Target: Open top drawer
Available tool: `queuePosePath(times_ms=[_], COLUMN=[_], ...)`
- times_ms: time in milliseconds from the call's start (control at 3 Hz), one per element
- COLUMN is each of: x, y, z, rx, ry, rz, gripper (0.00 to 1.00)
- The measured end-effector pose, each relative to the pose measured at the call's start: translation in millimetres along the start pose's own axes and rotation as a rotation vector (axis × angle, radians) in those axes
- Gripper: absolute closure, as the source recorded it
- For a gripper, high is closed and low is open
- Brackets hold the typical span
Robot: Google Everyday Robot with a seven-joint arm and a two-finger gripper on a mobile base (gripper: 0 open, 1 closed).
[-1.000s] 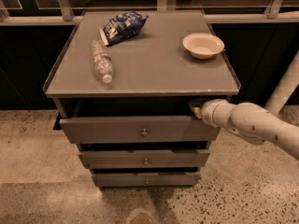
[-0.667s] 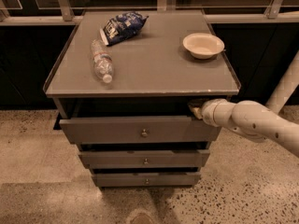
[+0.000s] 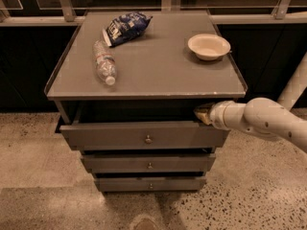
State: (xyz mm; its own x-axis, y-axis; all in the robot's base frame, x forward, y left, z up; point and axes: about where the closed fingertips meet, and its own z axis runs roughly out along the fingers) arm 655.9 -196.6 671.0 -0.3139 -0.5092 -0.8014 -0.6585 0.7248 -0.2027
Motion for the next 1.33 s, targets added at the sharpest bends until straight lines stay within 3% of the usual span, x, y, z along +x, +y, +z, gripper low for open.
queuePosePath(times_ms=[667,1000,1333], x=[13.2,22.8,22.1], y=[8.1,26.6,26.5], z=[-12.3,-19.1,-19.2], rx=[-0.045,-0.124,-0.129], ry=[0.03,0.05,0.051], rz=[0.036,0.064,0.066], gripper=[1.0,1.0,1.0])
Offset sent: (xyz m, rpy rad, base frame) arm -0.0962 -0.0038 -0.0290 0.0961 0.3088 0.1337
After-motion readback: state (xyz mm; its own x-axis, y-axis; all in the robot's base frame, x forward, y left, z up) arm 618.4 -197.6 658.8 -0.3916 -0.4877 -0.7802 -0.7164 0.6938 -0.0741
